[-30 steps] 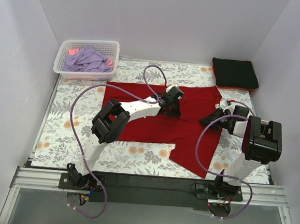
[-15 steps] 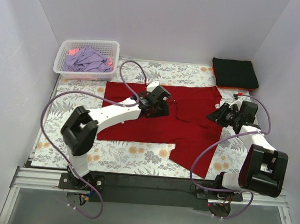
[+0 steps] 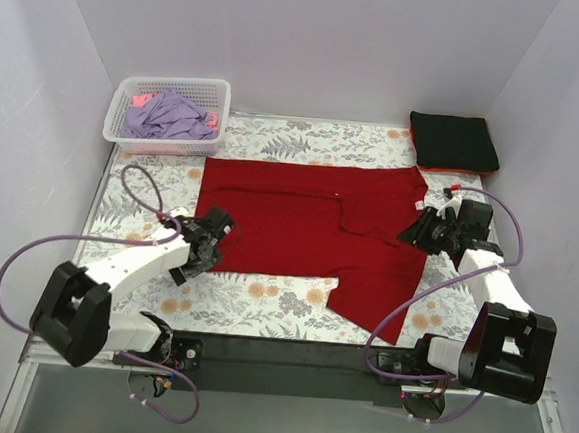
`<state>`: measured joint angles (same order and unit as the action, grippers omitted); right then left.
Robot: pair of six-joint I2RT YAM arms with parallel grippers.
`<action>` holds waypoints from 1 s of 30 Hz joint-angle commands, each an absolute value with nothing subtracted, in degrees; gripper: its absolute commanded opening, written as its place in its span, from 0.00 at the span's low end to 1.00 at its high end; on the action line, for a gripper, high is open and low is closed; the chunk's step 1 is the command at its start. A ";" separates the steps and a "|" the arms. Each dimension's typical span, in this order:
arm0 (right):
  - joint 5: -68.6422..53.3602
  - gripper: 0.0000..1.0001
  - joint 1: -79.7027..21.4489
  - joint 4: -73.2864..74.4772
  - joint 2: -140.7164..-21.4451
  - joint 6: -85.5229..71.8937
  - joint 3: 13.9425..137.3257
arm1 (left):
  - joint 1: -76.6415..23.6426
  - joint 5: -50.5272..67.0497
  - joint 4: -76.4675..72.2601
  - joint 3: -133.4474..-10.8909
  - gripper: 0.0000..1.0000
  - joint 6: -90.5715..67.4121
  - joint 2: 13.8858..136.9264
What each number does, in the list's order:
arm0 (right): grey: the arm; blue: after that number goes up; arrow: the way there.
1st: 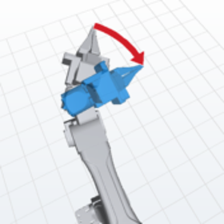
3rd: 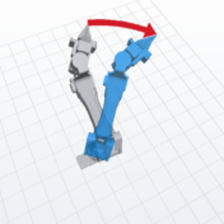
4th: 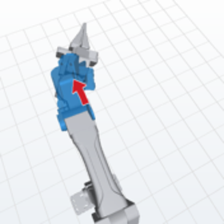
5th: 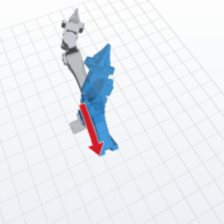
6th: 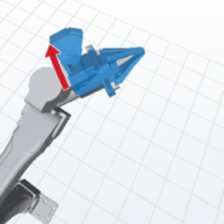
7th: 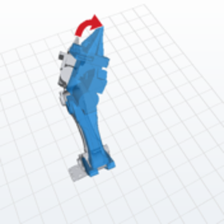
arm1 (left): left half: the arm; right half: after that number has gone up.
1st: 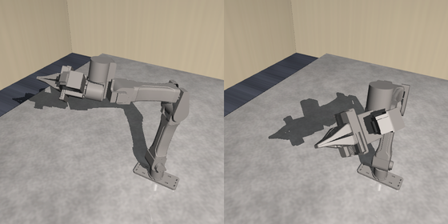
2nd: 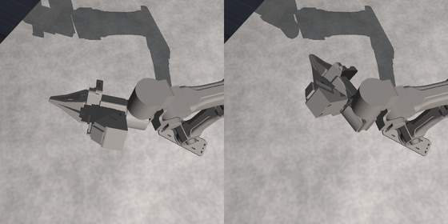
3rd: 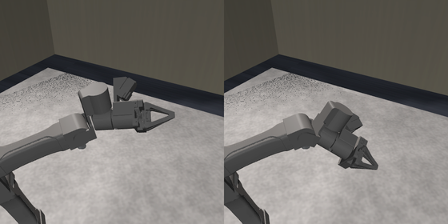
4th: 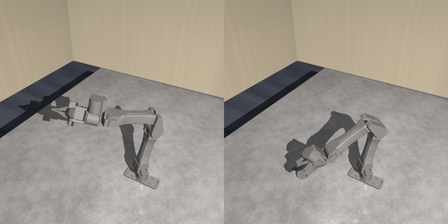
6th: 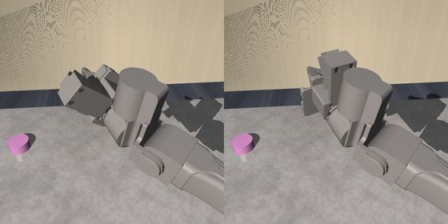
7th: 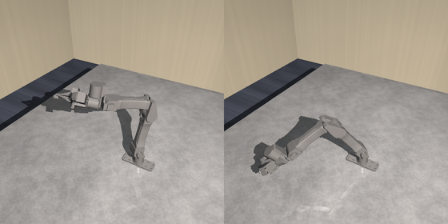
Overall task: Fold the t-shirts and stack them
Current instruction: Fold the tshirt
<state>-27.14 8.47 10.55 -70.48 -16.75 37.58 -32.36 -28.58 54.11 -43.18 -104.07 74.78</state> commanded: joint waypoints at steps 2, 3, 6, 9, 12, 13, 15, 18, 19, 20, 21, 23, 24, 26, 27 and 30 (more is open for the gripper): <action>-27.68 0.35 8.09 10.72 -70.14 -15.12 36.65 | -28.13 -31.20 54.23 -41.13 0.68 -106.53 67.77; -27.95 0.35 8.09 10.64 -70.22 -15.20 36.56 | -26.82 -31.55 53.62 -40.87 0.67 -106.00 67.85; -28.65 0.35 8.09 10.46 -69.96 -15.21 36.39 | -24.97 -32.34 51.25 -40.17 0.67 -103.46 68.73; -29.18 0.35 8.09 10.20 -69.87 -15.12 36.04 | -23.39 -30.77 46.68 -39.90 0.67 -99.33 68.73; -29.62 0.35 8.09 10.02 -69.35 -15.12 35.95 | -21.63 -30.41 43.78 -40.08 0.65 -97.04 69.26; -29.62 0.35 8.09 10.02 -69.00 -15.12 35.95 | -21.01 -30.15 42.90 -40.08 0.64 -96.42 70.04; -29.53 0.35 8.09 10.02 -68.47 -15.03 35.95 | -19.52 -29.01 42.19 -40.25 0.63 -95.19 70.84; -29.44 0.35 8.09 10.02 -68.20 -15.03 35.95 | -18.11 -25.94 40.35 -39.11 0.63 -94.57 72.33; -29.27 0.35 8.09 10.02 -68.29 -15.03 35.95 | -17.93 -25.14 40.08 -38.85 0.63 -94.57 72.68; -29.35 0.35 8.09 10.02 -68.29 -15.03 35.95 | -17.84 -24.61 39.90 -38.67 0.63 -94.66 73.29; -29.36 0.34 8.00 10.02 -68.38 -15.03 35.95 | -17.84 -23.83 39.90 -38.32 0.61 -94.83 74.26; -29.36 0.34 8.09 10.02 -68.29 -15.03 35.86 | -17.75 -23.29 39.99 -38.06 0.59 -95.01 75.32; -29.36 0.34 8.09 9.93 -68.29 -14.94 35.86 | -17.75 -23.03 40.08 -37.80 0.59 -95.01 76.28; -29.18 0.34 8.09 9.93 -68.03 -15.03 35.86 | -17.75 -22.50 39.73 -37.53 0.58 -95.01 77.16; -29.18 0.35 8.09 9.84 -68.03 -14.94 35.86 | -17.75 -22.15 39.64 -37.53 0.58 -95.01 77.86; -29.44 0.34 8.09 9.93 -68.20 -14.94 35.95 | -17.75 -21.10 38.76 -37.35 0.56 -94.92 79.01</action>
